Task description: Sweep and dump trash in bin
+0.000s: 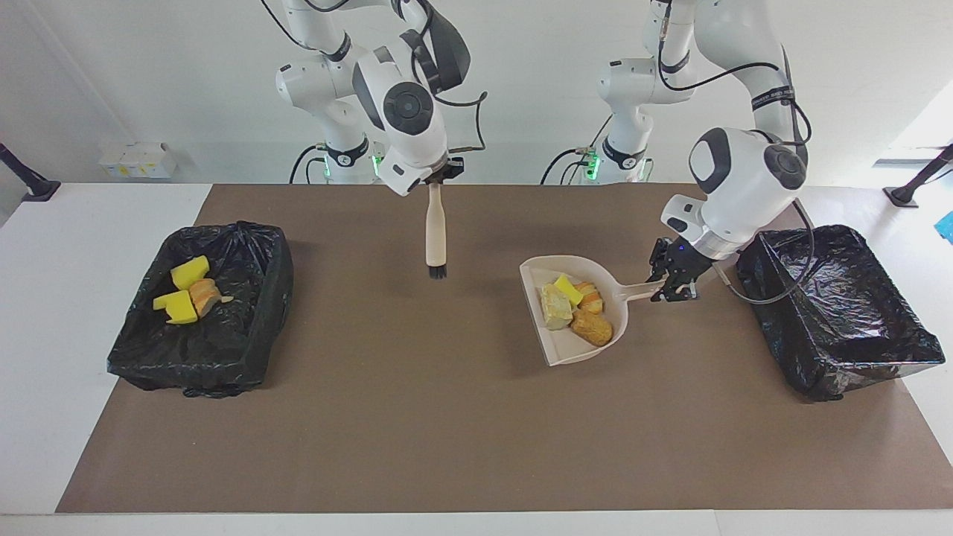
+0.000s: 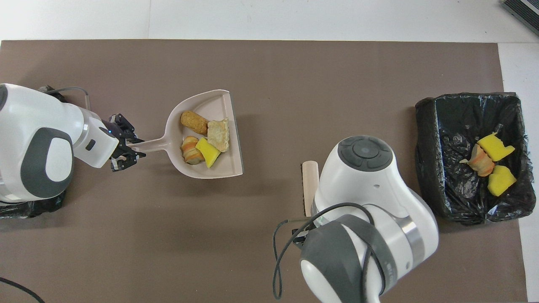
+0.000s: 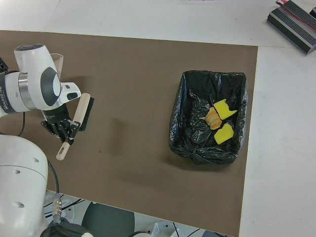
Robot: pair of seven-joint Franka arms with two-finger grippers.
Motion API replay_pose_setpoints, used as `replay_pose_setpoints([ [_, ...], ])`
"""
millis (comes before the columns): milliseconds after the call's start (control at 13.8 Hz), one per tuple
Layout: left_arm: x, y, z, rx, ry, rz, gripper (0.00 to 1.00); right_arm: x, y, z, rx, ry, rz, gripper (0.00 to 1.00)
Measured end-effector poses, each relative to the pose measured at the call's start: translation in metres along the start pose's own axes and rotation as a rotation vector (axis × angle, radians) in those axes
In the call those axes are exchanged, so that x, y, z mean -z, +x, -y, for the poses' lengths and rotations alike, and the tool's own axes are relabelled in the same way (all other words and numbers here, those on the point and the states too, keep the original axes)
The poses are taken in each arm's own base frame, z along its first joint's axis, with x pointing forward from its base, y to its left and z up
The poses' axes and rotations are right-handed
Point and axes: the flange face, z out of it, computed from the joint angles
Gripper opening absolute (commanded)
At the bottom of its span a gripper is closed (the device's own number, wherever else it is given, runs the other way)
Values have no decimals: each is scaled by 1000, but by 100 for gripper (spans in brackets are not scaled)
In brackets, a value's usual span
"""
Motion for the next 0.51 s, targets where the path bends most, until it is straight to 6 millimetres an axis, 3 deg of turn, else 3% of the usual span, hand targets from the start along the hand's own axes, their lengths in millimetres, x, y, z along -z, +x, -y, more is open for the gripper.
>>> replay_pose_setpoints([
  [217,34,-54,3,-11,-15,-35,0,-46,-12,46,-22,8,-43,0],
  [507,105,-108,9,-44,-11,-60,0,-87,-9,76,-36,9,-52,0],
])
